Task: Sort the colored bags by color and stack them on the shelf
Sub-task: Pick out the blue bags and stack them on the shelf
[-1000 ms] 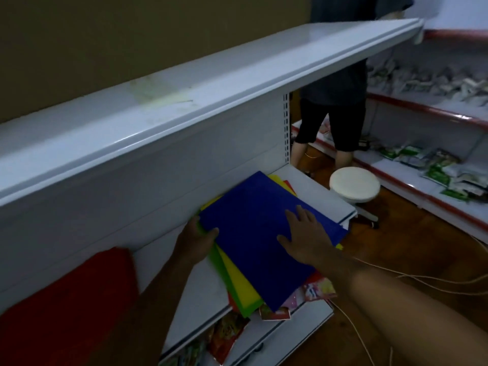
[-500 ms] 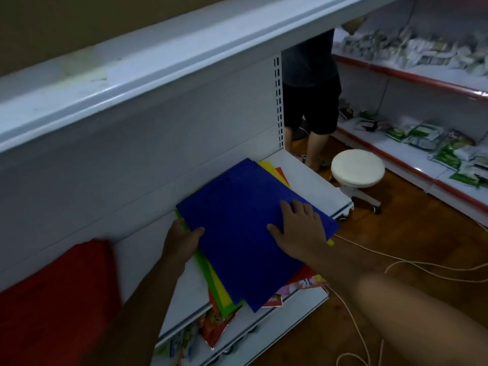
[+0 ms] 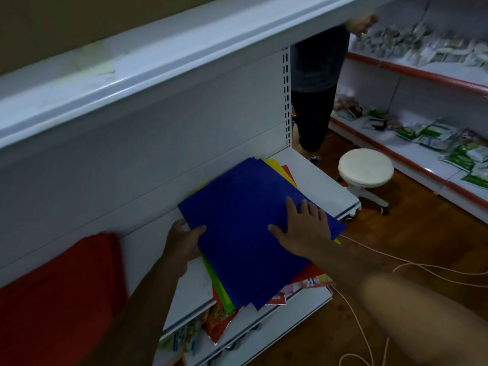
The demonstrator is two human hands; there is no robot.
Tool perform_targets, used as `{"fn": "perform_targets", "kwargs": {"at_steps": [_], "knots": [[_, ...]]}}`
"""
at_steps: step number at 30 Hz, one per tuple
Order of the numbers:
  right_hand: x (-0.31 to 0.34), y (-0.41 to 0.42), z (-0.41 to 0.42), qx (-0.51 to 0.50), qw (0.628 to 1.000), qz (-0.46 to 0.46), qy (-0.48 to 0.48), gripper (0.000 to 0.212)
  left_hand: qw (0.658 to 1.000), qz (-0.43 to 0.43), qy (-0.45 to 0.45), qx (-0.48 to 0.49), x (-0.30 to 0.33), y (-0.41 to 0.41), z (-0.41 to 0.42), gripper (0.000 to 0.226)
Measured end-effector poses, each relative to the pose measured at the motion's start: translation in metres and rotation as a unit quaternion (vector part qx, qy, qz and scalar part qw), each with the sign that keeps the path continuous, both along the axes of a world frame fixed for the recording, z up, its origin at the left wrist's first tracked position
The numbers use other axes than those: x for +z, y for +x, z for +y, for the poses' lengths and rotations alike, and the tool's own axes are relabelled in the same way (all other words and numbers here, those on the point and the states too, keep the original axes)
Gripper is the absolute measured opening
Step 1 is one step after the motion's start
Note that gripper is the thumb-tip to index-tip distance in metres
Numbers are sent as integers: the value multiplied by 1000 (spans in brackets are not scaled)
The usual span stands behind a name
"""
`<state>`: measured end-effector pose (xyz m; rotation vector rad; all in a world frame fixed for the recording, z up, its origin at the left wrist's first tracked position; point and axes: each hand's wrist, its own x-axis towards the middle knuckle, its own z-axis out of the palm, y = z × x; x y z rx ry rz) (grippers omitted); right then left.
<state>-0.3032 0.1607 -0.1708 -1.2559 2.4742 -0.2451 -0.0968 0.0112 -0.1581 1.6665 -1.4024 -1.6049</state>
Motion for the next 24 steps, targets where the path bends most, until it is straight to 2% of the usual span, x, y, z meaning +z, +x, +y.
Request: {"fn": "perform_targets", "kwargs": {"at_steps": [5, 8, 11, 16, 20, 24], "knots": [[8, 12, -3, 22, 998, -4, -54, 80, 999, 7, 0, 31, -4, 4, -2, 77], [8, 9, -3, 14, 999, -7, -39, 83, 998, 23, 21, 60, -6, 7, -5, 81], [3, 7, -2, 12, 1000, 6, -16, 87, 999, 19, 15, 43, -8, 7, -4, 84], [7, 15, -4, 35, 999, -7, -33, 87, 997, 32, 34, 62, -8, 10, -9, 87], [7, 16, -2, 48, 998, -6, -44, 84, 996, 53, 19, 68, -3, 16, -11, 60], [3, 18, 3, 57, 997, -27, -44, 92, 994, 87, 51, 50, 12, 11, -7, 46]]}}
